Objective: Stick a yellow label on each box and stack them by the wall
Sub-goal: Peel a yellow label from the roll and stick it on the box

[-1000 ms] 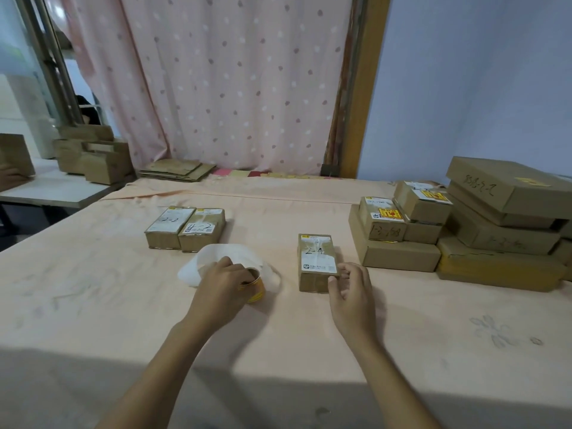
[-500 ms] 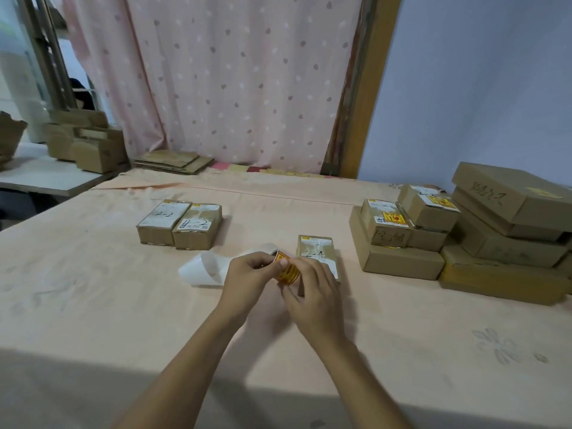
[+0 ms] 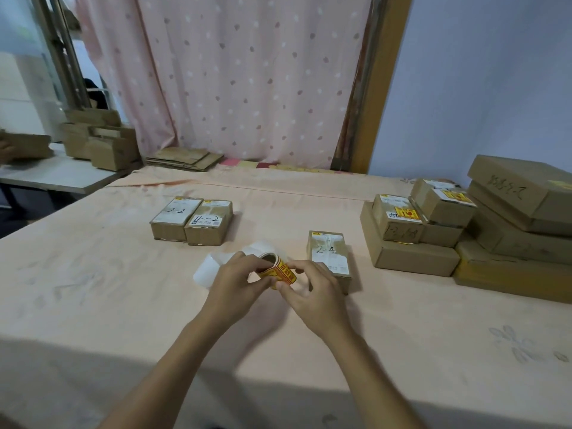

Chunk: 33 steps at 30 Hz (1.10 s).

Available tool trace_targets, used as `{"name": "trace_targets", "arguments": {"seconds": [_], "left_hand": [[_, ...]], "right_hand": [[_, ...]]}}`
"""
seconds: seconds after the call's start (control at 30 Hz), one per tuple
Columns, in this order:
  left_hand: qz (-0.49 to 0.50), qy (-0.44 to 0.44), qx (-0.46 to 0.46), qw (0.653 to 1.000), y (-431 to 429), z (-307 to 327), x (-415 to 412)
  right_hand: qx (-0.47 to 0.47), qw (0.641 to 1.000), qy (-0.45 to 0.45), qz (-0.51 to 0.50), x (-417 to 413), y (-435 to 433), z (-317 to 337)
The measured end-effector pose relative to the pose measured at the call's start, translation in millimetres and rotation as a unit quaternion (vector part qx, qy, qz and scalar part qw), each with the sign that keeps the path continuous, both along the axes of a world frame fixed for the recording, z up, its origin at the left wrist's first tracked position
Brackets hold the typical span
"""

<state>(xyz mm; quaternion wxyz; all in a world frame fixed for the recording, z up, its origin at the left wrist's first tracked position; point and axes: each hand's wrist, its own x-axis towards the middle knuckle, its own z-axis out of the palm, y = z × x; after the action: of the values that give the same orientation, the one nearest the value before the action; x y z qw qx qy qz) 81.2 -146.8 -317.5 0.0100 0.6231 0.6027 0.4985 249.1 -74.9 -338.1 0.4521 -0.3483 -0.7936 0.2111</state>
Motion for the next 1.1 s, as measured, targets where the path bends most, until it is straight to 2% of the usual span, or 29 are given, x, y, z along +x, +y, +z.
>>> {"name": "trace_targets", "arguments": {"seconds": [0.1, 0.27, 0.57, 0.7, 0.83, 1.1], "left_hand": [[-0.004, -0.008, -0.007, 1.0, -1, -1, 4], [-0.012, 0.011, 0.009, 1.0, -5, -1, 8], [0.017, 0.066, 0.002, 0.998, -5, -6, -3], [0.04, 0.094, -0.014, 0.995, -6, -14, -7], [0.078, 0.1, -0.044, 0.991, -4, -15, -7], [0.126, 0.163, -0.101, 0.973, 2, -9, 3]], "right_hand": [[-0.024, 0.999, -0.023, -0.009, 1, -2, 3], [0.002, 1.0, -0.017, -0.016, 2, -8, 11], [0.023, 0.998, 0.06, -0.013, 3, -7, 15], [-0.03, 0.995, 0.09, -0.029, 12, -4, 18], [-0.145, 0.975, 0.166, -0.007, 24, -5, 27], [-0.228, 0.948, 0.222, 0.013, 39, 2, 25]]}}
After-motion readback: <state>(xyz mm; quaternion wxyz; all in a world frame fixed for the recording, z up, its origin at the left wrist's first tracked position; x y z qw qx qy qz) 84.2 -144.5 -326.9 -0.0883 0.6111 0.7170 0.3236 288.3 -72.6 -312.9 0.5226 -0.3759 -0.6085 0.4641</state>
